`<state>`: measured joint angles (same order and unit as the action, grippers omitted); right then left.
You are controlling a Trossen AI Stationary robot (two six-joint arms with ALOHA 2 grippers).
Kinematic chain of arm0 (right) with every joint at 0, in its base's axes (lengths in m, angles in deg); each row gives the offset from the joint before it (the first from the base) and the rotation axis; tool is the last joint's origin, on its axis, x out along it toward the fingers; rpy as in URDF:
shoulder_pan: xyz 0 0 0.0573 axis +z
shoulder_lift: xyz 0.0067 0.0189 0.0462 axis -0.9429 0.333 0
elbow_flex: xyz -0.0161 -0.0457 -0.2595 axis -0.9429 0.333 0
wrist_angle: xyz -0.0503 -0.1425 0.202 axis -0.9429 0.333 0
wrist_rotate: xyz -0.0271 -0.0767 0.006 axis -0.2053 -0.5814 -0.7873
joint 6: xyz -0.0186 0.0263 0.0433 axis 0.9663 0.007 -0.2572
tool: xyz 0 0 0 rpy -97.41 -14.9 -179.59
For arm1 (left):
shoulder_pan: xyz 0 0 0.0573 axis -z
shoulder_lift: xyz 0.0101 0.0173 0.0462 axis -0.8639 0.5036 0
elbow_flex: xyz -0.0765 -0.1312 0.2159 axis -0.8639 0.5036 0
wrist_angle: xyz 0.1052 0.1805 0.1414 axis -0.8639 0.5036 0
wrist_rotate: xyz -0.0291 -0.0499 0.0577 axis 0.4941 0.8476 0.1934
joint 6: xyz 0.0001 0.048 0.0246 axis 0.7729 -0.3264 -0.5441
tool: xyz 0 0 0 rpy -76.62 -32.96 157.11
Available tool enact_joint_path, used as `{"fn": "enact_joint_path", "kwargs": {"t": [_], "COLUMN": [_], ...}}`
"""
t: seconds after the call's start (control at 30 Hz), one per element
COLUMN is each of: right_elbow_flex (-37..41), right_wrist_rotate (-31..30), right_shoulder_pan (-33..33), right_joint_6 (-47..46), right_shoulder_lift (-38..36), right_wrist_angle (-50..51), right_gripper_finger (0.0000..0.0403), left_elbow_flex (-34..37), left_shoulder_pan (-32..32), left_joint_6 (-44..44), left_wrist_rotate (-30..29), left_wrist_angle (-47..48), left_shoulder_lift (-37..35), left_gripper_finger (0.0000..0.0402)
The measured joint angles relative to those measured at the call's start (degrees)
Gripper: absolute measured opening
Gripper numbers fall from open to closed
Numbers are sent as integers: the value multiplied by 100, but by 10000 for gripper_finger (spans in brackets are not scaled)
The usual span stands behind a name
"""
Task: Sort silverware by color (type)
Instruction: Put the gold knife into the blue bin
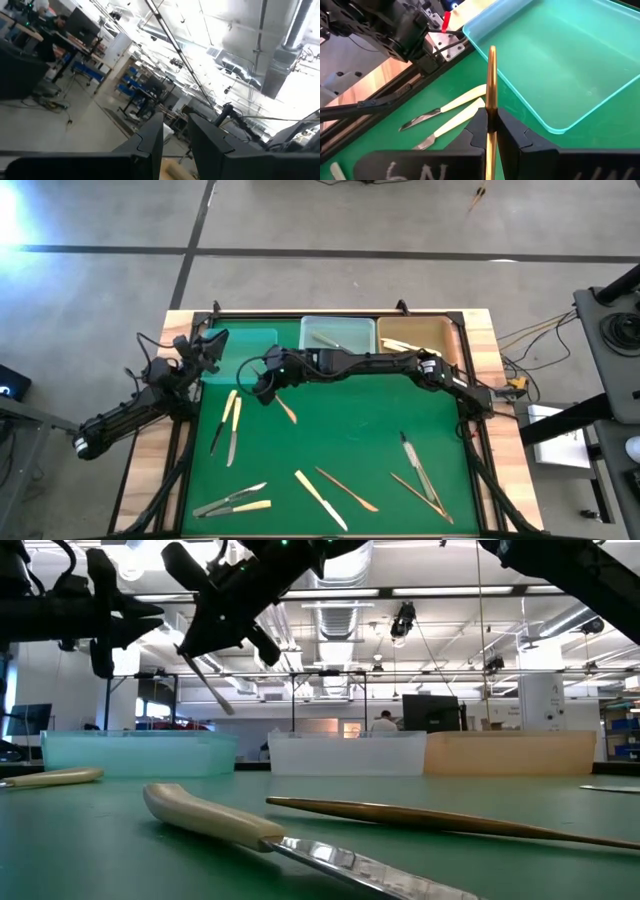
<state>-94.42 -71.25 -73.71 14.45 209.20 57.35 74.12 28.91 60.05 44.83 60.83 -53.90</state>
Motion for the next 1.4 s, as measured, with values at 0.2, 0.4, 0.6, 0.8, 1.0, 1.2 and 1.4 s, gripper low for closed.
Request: {"fn": "enact_joint_path", "kwargs": {"t": [0.2,0.4,0.6,0.8,1.0,1.2,1.4], "right_elbow_flex": [0,0,0,0,0,0,0], "right_wrist_rotate": [38,104,156,217,338,338,303], "right_shoulder_pan": [-2,-6,-6,-34,-44,-104,-332], "right_joint_6": [88,146,275,404,720,1134,1551], "right_shoulder_lift": [0,-2,-4,-13,-75,-382,-718], "right_wrist_angle": [11,11,18,10,-48,-52,-3], "right_gripper_finger": [10,10,10,10,10,10,10], "left_elbow_flex": [0,0,0,0,0,0,0], "left_shoulder_pan": [5,11,17,17,31,33,38], "left_joint_6": [964,1103,1485,1703,1856,2324,2447], "left_wrist_rotate": [314,357,882,1065,1402,2245,2333], "left_wrist_angle": [-42,15,62,147,-291,-706,-918], "left_shoulder_lift": [26,82,90,179,183,195,219], "left_gripper_finger": [75,75,75,75,75,75,77]}}
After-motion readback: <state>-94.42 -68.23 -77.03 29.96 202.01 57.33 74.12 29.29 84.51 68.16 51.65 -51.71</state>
